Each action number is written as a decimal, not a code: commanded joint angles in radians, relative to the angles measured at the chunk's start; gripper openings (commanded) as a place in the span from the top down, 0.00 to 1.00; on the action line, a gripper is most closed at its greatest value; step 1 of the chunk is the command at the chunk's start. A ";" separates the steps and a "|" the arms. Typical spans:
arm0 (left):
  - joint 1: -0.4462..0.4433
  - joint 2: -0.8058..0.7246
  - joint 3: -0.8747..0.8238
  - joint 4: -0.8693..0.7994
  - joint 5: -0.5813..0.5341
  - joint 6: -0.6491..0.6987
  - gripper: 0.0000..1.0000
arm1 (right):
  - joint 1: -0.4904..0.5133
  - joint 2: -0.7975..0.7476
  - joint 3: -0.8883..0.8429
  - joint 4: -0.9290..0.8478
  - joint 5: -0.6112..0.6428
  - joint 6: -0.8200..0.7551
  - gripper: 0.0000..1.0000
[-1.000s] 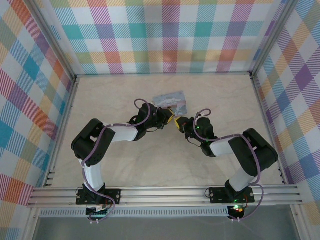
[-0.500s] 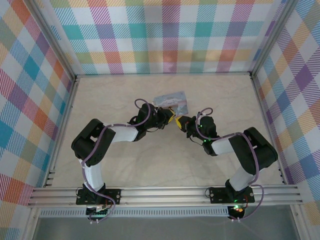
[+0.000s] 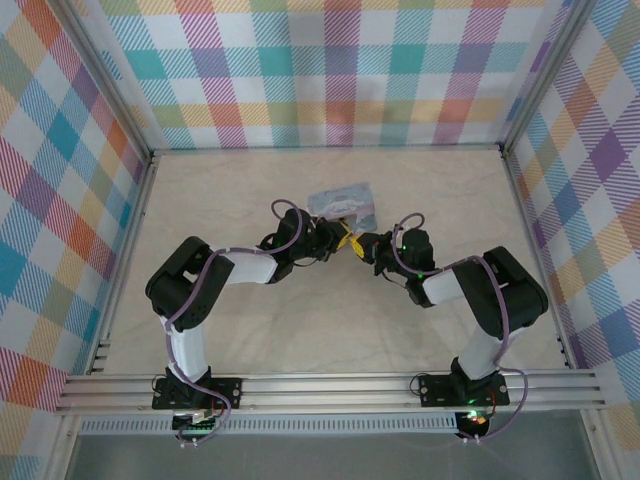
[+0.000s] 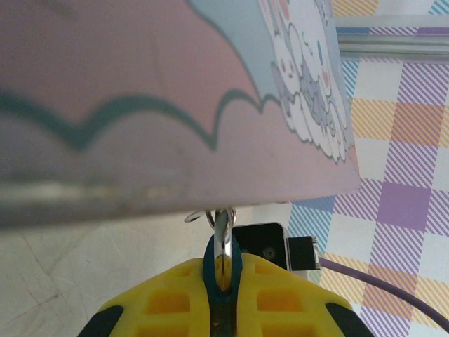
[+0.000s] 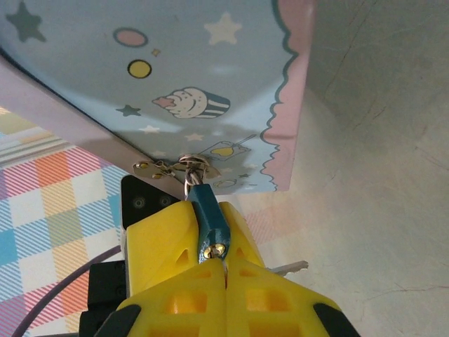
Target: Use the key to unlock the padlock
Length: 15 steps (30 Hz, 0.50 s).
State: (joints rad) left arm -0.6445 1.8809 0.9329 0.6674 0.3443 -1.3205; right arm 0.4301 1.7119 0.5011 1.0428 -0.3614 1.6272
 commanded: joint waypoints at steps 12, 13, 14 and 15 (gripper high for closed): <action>-0.055 0.017 0.029 0.144 0.208 -0.018 0.99 | -0.007 0.004 0.102 -0.122 0.017 -0.078 1.00; -0.055 0.016 0.030 0.143 0.209 -0.017 0.99 | -0.007 0.002 0.103 -0.128 0.018 -0.082 1.00; -0.055 0.015 0.031 0.139 0.209 -0.014 0.99 | -0.008 0.003 0.104 -0.132 0.015 -0.084 1.00; -0.055 0.015 0.032 0.135 0.209 -0.011 0.99 | -0.007 0.005 0.106 -0.132 0.014 -0.085 1.00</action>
State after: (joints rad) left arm -0.6430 1.9076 0.9398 0.6880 0.3382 -1.3209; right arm 0.4248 1.7092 0.5545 0.9131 -0.3855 1.5730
